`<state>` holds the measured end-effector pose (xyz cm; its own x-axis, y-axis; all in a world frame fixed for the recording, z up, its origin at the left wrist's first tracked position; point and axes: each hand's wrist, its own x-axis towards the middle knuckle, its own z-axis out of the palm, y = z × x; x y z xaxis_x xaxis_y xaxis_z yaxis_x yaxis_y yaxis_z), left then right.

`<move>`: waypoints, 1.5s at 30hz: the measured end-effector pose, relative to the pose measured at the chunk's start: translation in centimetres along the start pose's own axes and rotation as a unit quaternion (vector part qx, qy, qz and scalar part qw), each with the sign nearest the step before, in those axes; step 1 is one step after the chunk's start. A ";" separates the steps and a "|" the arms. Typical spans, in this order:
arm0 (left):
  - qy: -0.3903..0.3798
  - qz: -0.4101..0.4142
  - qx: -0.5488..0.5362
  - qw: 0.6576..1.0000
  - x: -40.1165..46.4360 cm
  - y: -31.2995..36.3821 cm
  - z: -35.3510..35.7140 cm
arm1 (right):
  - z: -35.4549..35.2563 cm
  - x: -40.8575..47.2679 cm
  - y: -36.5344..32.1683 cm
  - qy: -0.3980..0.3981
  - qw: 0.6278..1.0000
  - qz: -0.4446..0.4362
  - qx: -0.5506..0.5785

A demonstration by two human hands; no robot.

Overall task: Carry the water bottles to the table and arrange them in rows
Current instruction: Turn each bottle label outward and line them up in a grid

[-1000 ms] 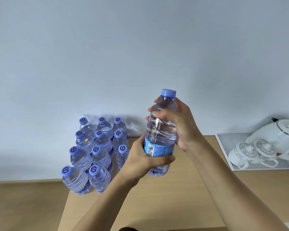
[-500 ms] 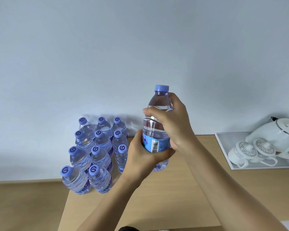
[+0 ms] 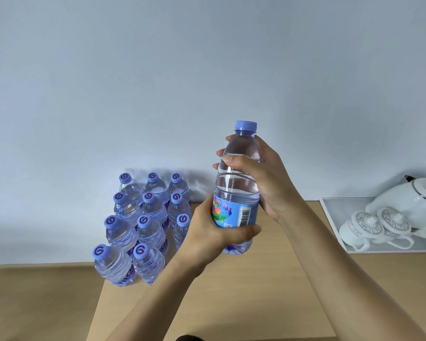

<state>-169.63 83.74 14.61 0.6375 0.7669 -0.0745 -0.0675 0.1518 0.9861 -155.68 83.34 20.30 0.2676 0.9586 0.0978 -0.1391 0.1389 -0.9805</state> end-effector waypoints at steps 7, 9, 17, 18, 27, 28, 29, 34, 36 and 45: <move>0.076 0.020 0.028 0.997 0.1 -0.7 0.7 | 1.5 -0.8 0.4 0.129 0.988 -0.026 -0.080; 0.067 0.015 0.017 0.997 0.0 -0.7 0.8 | 1.8 -0.7 0.3 0.140 0.987 -0.030 -0.070; 0.025 -0.012 -0.001 1.000 0.2 -0.1 -0.1 | 1.0 -0.1 -0.9 0.062 0.998 -0.030 -0.004; 0.019 -0.016 -0.008 1.000 0.1 -0.1 -0.1 | 0.9 -0.1 -1.0 0.051 0.998 -0.028 0.007; 0.054 0.001 0.006 0.999 0.3 0.1 0.0 | 0.7 0.3 -1.5 0.018 0.999 -0.019 -0.018; 0.060 0.005 0.008 0.998 0.2 0.1 0.1 | 0.9 0.3 -1.5 0.039 0.998 -0.019 -0.038; 0.067 0.011 0.013 0.998 0.2 0.1 0.3 | 1.0 0.2 -1.4 0.065 0.996 -0.019 -0.061; 0.114 0.033 0.045 0.992 0.4 -0.1 0.6 | 2.1 -0.2 -0.5 0.141 0.984 -0.026 -0.108; 0.110 0.035 0.043 0.992 0.2 -0.1 0.7 | 2.2 -0.2 -0.5 0.152 0.982 -0.032 -0.103; 0.066 0.040 0.021 0.997 0.1 0.6 0.2 | 1.2 0.3 -1.8 0.071 0.997 -0.029 -0.023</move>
<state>-169.48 83.80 15.20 0.5240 0.8516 -0.0110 -0.0800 0.0621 0.9949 -156.52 83.71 22.34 0.4071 0.9038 0.1316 -0.0773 0.1776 -0.9811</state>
